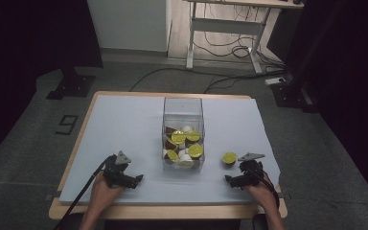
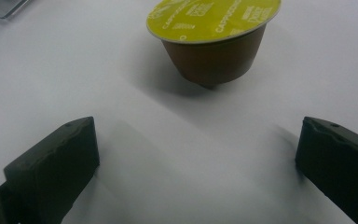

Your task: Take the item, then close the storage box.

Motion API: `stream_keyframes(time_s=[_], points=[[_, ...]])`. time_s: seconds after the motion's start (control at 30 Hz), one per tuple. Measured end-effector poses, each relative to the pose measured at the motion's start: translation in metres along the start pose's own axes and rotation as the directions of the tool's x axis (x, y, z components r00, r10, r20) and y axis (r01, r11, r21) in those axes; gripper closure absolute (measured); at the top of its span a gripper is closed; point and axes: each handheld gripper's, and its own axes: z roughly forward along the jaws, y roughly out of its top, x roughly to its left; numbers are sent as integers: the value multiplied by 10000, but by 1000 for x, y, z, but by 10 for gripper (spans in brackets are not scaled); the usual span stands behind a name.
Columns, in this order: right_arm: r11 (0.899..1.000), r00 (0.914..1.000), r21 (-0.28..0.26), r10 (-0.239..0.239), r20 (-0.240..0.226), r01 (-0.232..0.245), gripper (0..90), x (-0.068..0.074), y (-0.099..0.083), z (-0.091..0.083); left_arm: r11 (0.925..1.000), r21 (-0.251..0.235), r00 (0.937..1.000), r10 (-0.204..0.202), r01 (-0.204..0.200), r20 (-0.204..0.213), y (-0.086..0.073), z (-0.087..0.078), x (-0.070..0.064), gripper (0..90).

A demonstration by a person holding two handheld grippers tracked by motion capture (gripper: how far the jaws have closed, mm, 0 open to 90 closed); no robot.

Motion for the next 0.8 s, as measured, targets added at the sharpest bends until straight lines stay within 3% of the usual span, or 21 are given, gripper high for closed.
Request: stream_keyframes(time_s=[0.57, 0.8], points=[[9997, 10000, 227, -20, 36, 19, 0, 0, 3, 0, 10000, 0, 10000, 27, -27, -16, 0, 0, 0, 0], [9994, 9999, 337, 29, 116, -32, 9, 1, 4, -4, 9996, -10, 9996, 266, -266, -93, 1, -2, -4, 10]])
